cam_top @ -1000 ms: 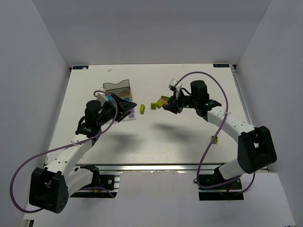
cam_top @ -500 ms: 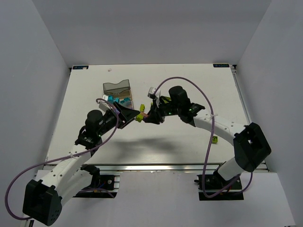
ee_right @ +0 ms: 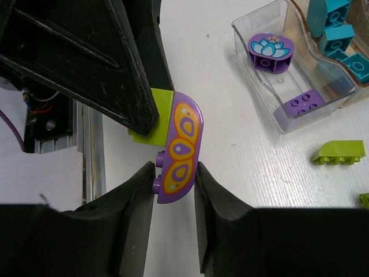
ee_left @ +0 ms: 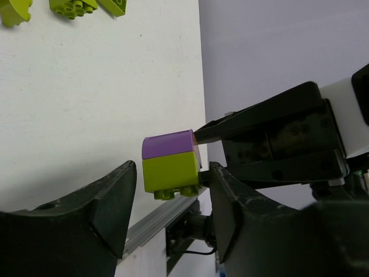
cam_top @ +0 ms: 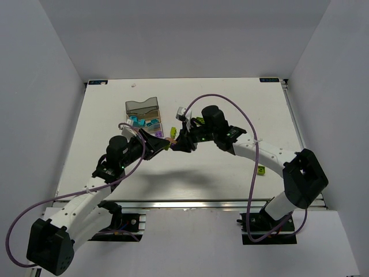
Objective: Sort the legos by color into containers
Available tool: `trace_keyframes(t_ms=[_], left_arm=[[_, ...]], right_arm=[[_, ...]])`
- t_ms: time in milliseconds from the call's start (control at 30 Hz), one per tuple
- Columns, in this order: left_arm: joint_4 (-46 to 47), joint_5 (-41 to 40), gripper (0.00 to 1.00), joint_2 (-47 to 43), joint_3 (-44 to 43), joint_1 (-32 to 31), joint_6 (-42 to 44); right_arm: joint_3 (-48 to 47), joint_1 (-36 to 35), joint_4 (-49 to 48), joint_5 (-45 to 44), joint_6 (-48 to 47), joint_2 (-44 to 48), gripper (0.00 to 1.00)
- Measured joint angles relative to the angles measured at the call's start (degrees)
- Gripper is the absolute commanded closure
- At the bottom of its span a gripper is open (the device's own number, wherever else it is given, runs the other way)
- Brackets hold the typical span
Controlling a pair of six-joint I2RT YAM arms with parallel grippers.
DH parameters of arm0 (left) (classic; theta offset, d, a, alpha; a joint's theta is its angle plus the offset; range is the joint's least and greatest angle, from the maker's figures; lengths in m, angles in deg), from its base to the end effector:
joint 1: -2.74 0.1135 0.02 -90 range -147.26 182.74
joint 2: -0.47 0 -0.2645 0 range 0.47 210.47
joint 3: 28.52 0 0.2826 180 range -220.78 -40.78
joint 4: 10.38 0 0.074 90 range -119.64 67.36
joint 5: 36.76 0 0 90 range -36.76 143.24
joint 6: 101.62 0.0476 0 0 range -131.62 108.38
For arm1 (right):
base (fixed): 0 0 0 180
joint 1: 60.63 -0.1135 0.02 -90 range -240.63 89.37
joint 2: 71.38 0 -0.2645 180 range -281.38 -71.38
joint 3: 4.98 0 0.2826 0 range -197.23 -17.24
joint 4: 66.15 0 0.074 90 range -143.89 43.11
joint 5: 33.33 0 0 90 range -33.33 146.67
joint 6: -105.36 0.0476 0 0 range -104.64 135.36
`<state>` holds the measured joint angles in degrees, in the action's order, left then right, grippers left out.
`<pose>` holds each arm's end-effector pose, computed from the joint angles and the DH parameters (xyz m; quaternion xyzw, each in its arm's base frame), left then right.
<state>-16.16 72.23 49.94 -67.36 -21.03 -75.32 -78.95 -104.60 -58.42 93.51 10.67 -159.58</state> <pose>0.2134 -0.1109 0.2288 -0.1768 0.7761 -0.5038 0.3355 0.2606 0.2910 0.2665 -0.4851 0.6437 0.4251 0.4119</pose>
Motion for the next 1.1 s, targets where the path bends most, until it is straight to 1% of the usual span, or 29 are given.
trace_keyframes(t_ms=[33,100,200,233,300,333,367,400,500,600,800,967,1100], left_arm=[[0.09,0.0,0.44,0.15,0.0,-0.04,0.13],[0.26,-0.02,0.49,0.63,0.0,-0.04,-0.13],[1.4,-0.04,0.63,1.42,0.02,-0.09,-0.68],[1.75,-0.13,0.73,1.6,0.02,-0.09,-0.79],[1.99,-0.26,0.85,1.99,0.02,-0.07,-0.83],[2.05,-0.33,0.94,2.29,0.02,-0.07,-0.81],[2.12,-0.35,0.98,2.56,0.02,-0.04,-0.81],[2.12,-0.42,1.0,2.82,0.02,-0.02,-0.74],[1.44,-0.9,1.0,2.93,0.02,-0.02,-0.15],[-1.7,-2.45,1.0,2.05,-0.07,-0.07,1.09],[-13.03,-8.26,1.0,-1.77,-2.49,-0.09,4.15],[-24.46,-13.09,1.0,-5.01,-6.47,-0.09,6.97],[-30.71,-17.4,1.0,-6.01,-10.05,-0.09,8.68]], right_arm=[[0.0,-0.04,0.0,-0.02,0.02,-0.02,1.0],[0.0,-0.11,0.0,-0.07,-0.04,-0.04,1.0],[0.0,-0.31,0.15,-1.07,-1.09,-0.04,1.0],[0.0,-0.44,0.11,-1.55,-1.86,-0.02,1.0],[0.0,-0.76,0.17,-2.64,-3.15,-0.02,1.0],[0.02,-1.05,0.28,-3.5,-3.96,-0.02,1.0],[0.04,-1.27,0.44,-4.42,-4.74,-0.02,1.0],[0.11,-1.53,0.52,-5.51,-5.25,-0.02,1.0],[0.11,-2.23,0.98,-8.5,-6.34,-0.2,1.0],[-0.37,-2.56,0.96,-9.44,-6.32,-1.92,1.0],[-3.8,-3.72,0.74,-8.22,-6.8,-6.93,1.0],[-10.01,-1.99,0.17,-12.63,-10.75,-12.79,1.0],[-15.74,-1.09,0.07,-14.47,-13.99,-18.36,1.0]])
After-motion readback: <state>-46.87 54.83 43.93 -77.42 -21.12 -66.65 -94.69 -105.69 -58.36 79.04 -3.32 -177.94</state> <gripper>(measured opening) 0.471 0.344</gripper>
